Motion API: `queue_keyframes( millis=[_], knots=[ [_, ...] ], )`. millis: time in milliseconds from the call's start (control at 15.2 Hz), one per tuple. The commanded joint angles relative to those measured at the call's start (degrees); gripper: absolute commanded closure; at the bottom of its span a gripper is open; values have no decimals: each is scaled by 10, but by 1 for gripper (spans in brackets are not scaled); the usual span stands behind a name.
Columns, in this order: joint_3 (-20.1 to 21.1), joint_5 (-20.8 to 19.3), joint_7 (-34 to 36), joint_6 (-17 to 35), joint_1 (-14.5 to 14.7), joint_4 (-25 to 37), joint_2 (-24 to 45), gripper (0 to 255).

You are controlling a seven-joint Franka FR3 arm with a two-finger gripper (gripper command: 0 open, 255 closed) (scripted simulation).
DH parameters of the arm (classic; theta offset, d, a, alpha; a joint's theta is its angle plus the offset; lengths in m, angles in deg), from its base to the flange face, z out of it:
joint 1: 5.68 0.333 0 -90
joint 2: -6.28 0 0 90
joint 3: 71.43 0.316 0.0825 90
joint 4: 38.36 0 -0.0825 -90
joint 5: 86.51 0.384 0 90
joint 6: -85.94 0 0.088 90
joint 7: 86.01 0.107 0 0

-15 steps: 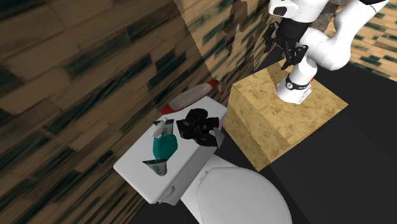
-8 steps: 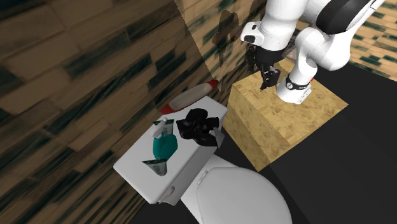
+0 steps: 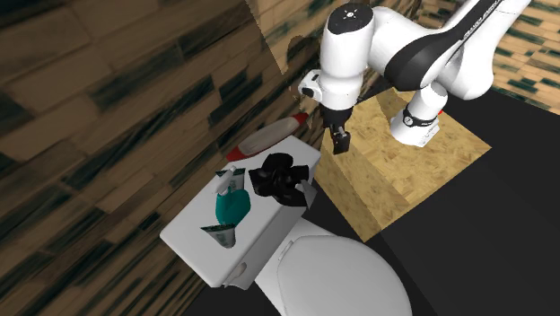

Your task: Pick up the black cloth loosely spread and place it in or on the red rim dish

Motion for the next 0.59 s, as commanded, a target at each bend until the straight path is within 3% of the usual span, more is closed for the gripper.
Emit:
queue_keyframes(
  millis=[0,528],
  knots=[
    [-2,2,17,16,-4,22,44,0],
    [-16,14,77,45,-12,148,222,0]
  ],
)
